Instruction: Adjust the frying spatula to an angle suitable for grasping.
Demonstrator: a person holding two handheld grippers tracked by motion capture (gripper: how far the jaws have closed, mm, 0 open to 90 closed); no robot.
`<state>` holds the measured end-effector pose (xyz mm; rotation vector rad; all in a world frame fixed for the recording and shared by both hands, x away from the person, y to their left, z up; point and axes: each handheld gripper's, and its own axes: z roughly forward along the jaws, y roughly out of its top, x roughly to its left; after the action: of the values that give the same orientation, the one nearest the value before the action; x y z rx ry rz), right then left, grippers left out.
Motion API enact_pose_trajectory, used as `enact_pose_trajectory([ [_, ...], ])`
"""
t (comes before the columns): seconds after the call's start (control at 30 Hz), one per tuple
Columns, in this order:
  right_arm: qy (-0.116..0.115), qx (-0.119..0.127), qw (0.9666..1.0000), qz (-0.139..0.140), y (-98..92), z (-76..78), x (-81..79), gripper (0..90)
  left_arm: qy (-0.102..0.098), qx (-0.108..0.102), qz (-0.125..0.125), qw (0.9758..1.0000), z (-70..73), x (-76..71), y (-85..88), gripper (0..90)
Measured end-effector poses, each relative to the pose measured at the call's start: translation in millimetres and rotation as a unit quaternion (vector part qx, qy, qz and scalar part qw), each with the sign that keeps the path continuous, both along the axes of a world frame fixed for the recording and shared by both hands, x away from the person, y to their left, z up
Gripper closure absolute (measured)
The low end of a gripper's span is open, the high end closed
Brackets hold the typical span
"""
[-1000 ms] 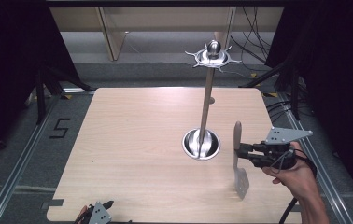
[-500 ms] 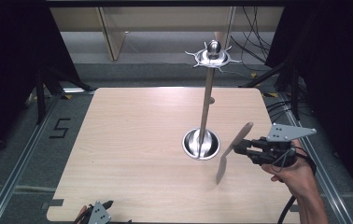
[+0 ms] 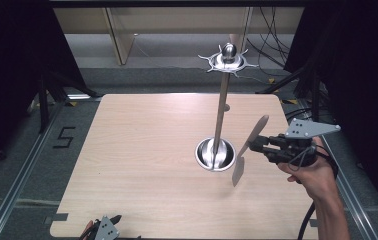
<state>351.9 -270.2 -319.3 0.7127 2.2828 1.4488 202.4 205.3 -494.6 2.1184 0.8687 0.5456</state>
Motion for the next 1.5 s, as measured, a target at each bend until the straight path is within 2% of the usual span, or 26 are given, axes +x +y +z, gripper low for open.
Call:
enact_pose_trajectory([
  [0.07,-0.004,0.0,1.0,-0.006,0.5,4.2,3.0,73.9,0.007,-0.002,0.002,1.0,-0.7,-0.6,-0.8,14.8],
  [0.1,0.002,0.003,1.0,-0.008,2.3,6.3,3.5,73.9,0.015,-0.018,0.016,0.9996,-1.8,-3.0,-3.3,14.8],
  [0.17,-0.006,-0.012,0.9999,-0.008,6.9,15.9,8.1,73.9,0.013,-0.012,0.011,0.9998,-1.6,-2.2,-2.6,14.8],
  [0.27,-0.007,-0.007,0.9998,-0.017,13.5,20.9,9.9,73.9,0.016,-0.019,0.017,0.9996,-1.7,-3.1,-3.2,14.8],
  [0.3,-0.008,-0.011,0.9998,-0.015,15.2,23.4,11.0,73.9,0.008,-0.013,0.006,0.9999,-1.0,-1.8,-1.9,14.8],
  [0.33,-0.012,-0.023,0.9996,-0.01,19.1,31.0,15.3,73.9,0.011,-0.018,0.014,0.9997,-1.2,-3.0,-2.4,14.8],
  [0.37,-0.006,-0.02,0.9998,-0.009,21.4,33.1,16.6,73.9,0.008,-0.006,0.004,0.9999,-0.1,-1.4,-0.6,14.8],
  [0.4,-0.015,-0.023,0.9996,-0.01,21.6,35.2,18.8,73.9,0.008,-0.006,0.004,0.9999,-0.1,-1.4,-0.6,14.8],
  [0.43,-0.02,-0.02,0.9995,-0.016,23.2,37.4,20.9,73.9,0.012,-0.019,0.015,0.9996,-1.1,-3.1,-2.5,14.9],
  [0.47,-0.008,-0.021,0.9997,-0.01,23.3,39.9,22.5,73.9,0.013,-0.017,0.012,0.9997,-0.8,-2.9,-2.3,14.8],
  [0.53,-0.006,-0.018,0.9997,-0.014,23.9,41.4,24.0,73.8,0.008,-0.018,0.01,0.9998,-1.4,-2.5,-2.8,14.9],
  [0.57,-0.008,-0.019,0.9997,-0.011,22.6,44.8,30.2,73.9,0.013,-0.022,0.011,0.9996,-1.2,-2.9,-3.1,14.8],
  [0.67,-0.006,-0.017,0.9997,-0.018,21.6,47.0,34.2,73.9,0.01,-0.027,0.016,0.9995,-1.9,-3.0,-3.9,14.9],
  [0.7,-0.002,-0.016,0.9997,-0.017,21.0,48.0,35.6,73.9,0.011,-0.015,0.007,0.9998,-0.6,-2.5,-2.3,14.9],
  [0.8,-0.004,-0.012,0.9997,-0.022,16.5,53.7,44.3,73.9,0.011,-0.014,0.009,0.9998,-0.9,-2.3,-2.2,14.8],
  [0.9,-0.007,-0.017,0.9996,-0.021,13.7,57.5,50.3,73.9,0.023,-0.022,0.015,0.9994,-1.4,-3.6,-3.4,14.8],
  [0.93,-0.013,-0.016,0.9995,-0.023,12.9,58.3,53.4,73.9,0.01,-0.012,0.007,0.9998,-1.0,-2.0,-2.0,14.8],
  [1.07,0.007,-0.022,0.9994,-0.024,7.9,62.0,64.1,73.9,0.013,-0.014,0.009,0.9998,-1.3,-2.3,-2.7,14.8],
  [1.2,0.01,-0.023,0.9993,-0.028,7.2,62.3,69.8,73.9,0.015,-0.014,0.009,0.9998,-1.6,-2.2,-2.8,14.8],
  [1.23,0.002,-0.023,0.9993,-0.029,7.0,62.2,71.9,73.9,0.016,-0.016,0.011,0.9997,-1.7,-2.5,-3.2,14.8],
  [1.3,0.014,-0.025,0.9993,-0.024,6.3,65.0,74.1,73.8,0.015,-0.014,0.009,0.9997,-1.7,-2.4,-2.9,14.9],
  [1.33,0.01,-0.021,0.9994,-0.026,6.9,65.1,75.8,73.8,0.015,-0.013,0.009,0.9998,-1.7,-2.2,-2.8,14.8],
  [1.37,0.015,-0.025,0.9993,-0.023,6.1,66.6,76.3,73.9,0.015,-0.014,0.01,0.9997,-1.7,-2.2,-2.9,14.8],
  [1.43,0.008,-0.032,0.9992,-0.024,5.9,68.8,81.1,73.9,0.017,-0.019,0.013,0.9996,-1.9,-3.0,-3.5,14.8],
  [1.47,0.008,-0.032,0.9992,-0.024,5.9,68.8,81.1,73.9,0.015,-0.014,0.008,0.9998,-1.6,-2.3,-2.9,14.8],
  [1.5,0.012,-0.029,0.9992,-0.025,6.5,69.7,82.9,73.8,0.025,-0.02,0.01,0.9994,-1.6,-3.4,-3.5,14.8],
])
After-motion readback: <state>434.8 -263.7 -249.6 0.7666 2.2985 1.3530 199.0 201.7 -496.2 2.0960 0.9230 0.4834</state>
